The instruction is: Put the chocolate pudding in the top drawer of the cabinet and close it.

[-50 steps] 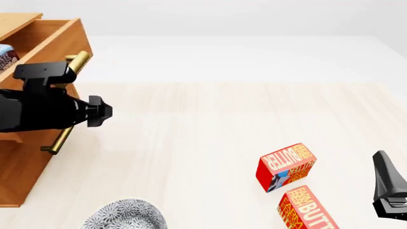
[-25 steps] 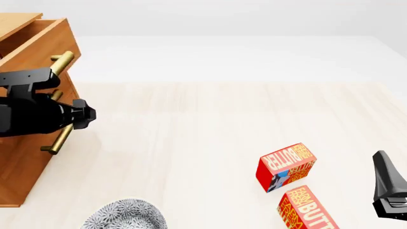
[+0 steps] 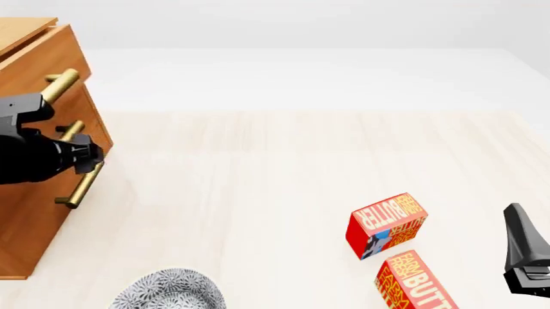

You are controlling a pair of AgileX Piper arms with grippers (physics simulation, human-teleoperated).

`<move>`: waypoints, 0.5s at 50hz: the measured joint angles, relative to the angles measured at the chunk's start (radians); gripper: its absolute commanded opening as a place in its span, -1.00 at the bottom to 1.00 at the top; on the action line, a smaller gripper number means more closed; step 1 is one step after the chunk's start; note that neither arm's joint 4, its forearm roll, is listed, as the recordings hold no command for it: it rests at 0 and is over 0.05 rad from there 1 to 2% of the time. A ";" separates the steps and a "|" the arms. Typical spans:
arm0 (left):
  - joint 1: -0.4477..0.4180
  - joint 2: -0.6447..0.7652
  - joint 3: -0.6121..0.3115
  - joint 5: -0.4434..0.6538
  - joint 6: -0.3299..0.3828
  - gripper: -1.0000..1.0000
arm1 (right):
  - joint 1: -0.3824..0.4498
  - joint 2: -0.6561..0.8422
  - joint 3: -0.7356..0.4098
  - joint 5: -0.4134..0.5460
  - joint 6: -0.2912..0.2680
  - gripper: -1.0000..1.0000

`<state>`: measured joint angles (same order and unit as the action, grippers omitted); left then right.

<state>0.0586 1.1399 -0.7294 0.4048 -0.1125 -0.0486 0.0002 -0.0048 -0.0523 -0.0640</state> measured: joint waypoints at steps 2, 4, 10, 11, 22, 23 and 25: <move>0.012 0.000 -0.001 -0.002 0.006 1.00 | 0.000 0.000 0.000 0.000 0.000 1.00; 0.024 0.003 -0.001 -0.005 0.011 1.00 | 0.000 0.000 0.000 0.000 0.000 1.00; 0.055 0.017 -0.001 -0.022 0.017 1.00 | 0.000 0.000 0.000 0.000 0.000 1.00; 0.059 0.019 -0.001 -0.025 0.018 1.00 | 0.000 0.000 0.000 0.000 0.000 1.00; 0.101 0.046 0.000 -0.051 0.010 1.00 | 0.000 0.000 0.000 0.000 0.000 1.00; 0.104 0.048 0.000 -0.053 0.009 1.00 | 0.000 0.000 0.000 0.000 0.000 1.00; 0.112 0.051 0.001 -0.056 0.007 1.00 | 0.000 0.000 0.000 0.000 0.000 1.00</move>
<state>0.1703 1.1913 -0.7282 0.3489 -0.1052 -0.0486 0.0002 -0.0048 -0.0523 -0.0640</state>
